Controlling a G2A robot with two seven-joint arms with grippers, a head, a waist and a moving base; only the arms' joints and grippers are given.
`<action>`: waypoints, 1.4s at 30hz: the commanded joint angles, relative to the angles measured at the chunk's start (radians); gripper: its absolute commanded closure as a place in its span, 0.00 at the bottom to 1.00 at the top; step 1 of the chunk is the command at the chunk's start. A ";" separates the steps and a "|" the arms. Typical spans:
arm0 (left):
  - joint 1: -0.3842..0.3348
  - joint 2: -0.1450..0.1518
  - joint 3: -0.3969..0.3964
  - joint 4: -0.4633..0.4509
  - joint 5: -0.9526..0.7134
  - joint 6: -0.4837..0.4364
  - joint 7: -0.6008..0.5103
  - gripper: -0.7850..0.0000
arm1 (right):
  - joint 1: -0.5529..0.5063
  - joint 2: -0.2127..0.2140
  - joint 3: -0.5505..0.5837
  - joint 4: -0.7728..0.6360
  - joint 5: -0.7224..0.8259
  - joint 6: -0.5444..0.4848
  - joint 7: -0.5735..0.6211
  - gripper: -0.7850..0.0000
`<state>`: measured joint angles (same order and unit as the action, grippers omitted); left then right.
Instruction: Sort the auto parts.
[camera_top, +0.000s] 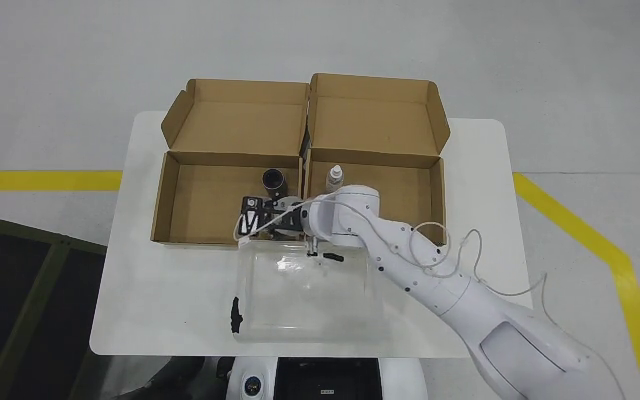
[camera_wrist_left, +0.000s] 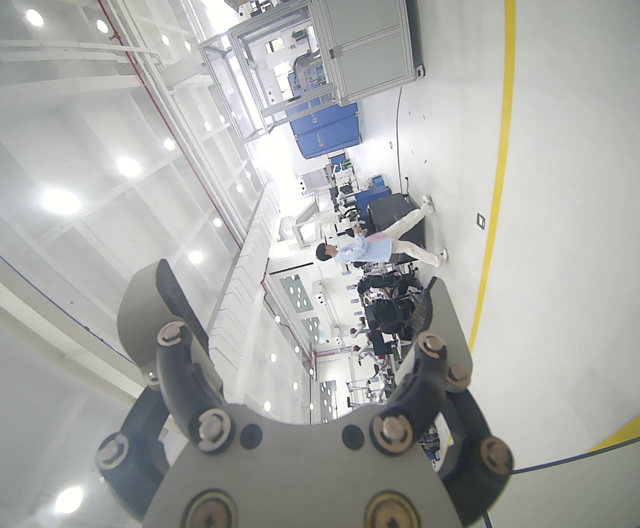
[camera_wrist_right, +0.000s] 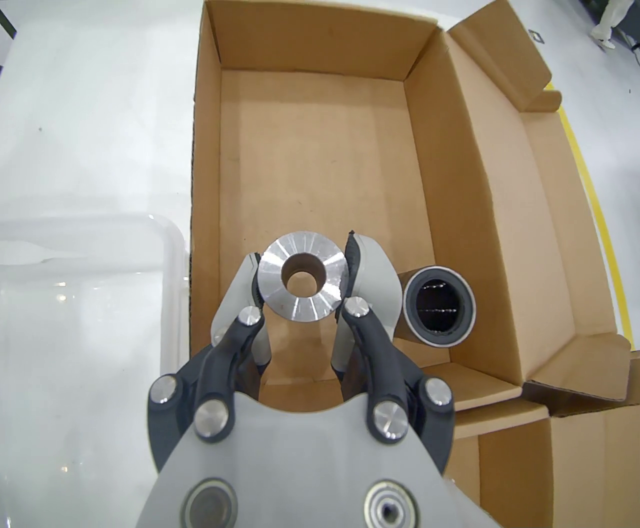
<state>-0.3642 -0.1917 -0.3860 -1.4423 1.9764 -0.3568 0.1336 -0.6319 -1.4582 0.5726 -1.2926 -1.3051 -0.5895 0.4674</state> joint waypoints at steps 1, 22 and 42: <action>0.000 0.000 0.000 0.000 0.000 0.000 0.000 0.00 | 0.003 -0.007 -0.010 0.018 -0.010 0.010 0.005 1.00; 0.000 0.000 0.000 0.000 0.000 0.000 0.000 0.00 | 0.037 -0.059 -0.033 0.128 -0.062 0.032 0.037 0.68; 0.000 0.000 0.000 0.000 0.000 0.000 0.000 0.00 | -0.011 -0.044 0.047 -0.032 -0.098 -0.014 0.012 0.59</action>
<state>-0.3642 -0.1917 -0.3860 -1.4423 1.9764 -0.3568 0.1336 -0.6412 -1.5030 0.6147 -1.3145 -1.4033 -0.6018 0.4821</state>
